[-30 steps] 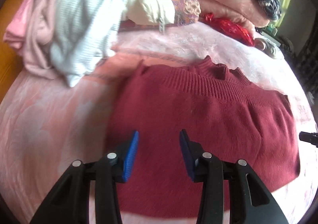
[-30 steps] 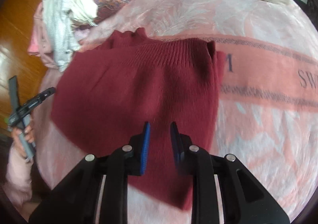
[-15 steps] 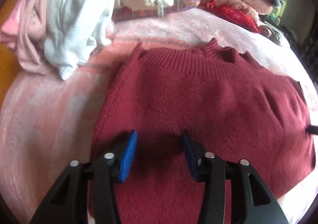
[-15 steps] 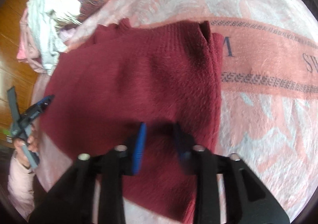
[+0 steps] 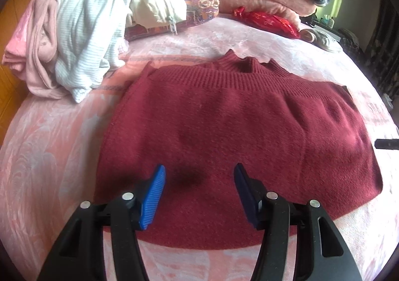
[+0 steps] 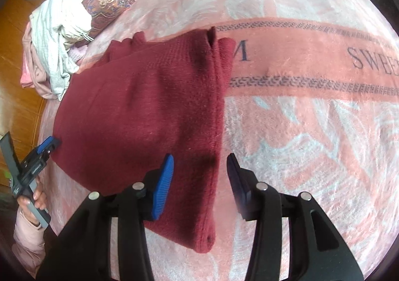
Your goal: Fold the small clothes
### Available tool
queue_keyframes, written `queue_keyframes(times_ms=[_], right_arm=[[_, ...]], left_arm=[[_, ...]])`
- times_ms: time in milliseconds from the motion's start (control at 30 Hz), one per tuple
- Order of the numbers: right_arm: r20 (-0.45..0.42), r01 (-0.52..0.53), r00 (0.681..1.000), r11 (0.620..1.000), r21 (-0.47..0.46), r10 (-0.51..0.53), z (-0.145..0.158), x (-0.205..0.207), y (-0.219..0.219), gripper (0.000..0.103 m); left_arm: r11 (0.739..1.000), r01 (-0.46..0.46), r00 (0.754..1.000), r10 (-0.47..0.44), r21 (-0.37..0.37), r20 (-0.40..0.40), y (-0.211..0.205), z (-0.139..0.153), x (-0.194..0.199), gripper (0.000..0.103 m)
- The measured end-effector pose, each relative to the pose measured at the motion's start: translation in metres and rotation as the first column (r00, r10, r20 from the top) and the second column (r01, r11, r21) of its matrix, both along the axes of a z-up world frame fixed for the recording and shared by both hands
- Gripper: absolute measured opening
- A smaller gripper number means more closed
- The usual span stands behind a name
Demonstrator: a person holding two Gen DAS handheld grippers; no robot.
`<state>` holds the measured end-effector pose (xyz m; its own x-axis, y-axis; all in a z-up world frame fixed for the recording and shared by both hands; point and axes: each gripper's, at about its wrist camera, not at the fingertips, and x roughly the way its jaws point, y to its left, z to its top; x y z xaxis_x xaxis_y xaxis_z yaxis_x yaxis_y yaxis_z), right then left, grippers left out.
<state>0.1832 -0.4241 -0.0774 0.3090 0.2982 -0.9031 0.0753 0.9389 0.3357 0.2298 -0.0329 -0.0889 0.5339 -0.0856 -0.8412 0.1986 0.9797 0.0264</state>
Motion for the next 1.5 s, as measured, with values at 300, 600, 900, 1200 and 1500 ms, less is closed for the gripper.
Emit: queue_keyframes(times_ms=[300,600,900,1200,1500], right_arm=[[-0.073,-0.017,0.997,1.000,0.008,0.018,-0.033,0.007,0.013,0.052],[-0.084,0.004,0.996,0.998,0.063,0.001,-0.039,0.011,0.005,0.058],[-0.087,-0.016,0.996,0.999,0.035,0.019,-0.040,0.010,0.010,0.059],[-0.089,-0.024,0.995,0.990,0.135,0.037,-0.042,0.009,0.009,0.032],[-0.069,0.014,0.998,0.983,0.183,-0.001,-0.039,0.001,0.004,0.022]], left_arm=[[1.000,0.025,0.999,-0.025,0.020,0.030,-0.008,0.001,-0.008,0.059],[0.999,0.035,0.998,-0.037,0.032,0.060,-0.011,0.005,-0.014,0.060],[0.999,0.000,1.000,0.000,0.032,-0.001,0.003,-0.013,0.002,0.065],[0.998,-0.044,0.995,0.040,-0.040,-0.090,0.030,-0.024,0.027,0.066],[0.998,-0.032,0.990,0.024,-0.051,-0.140,0.041,-0.038,0.048,0.069]])
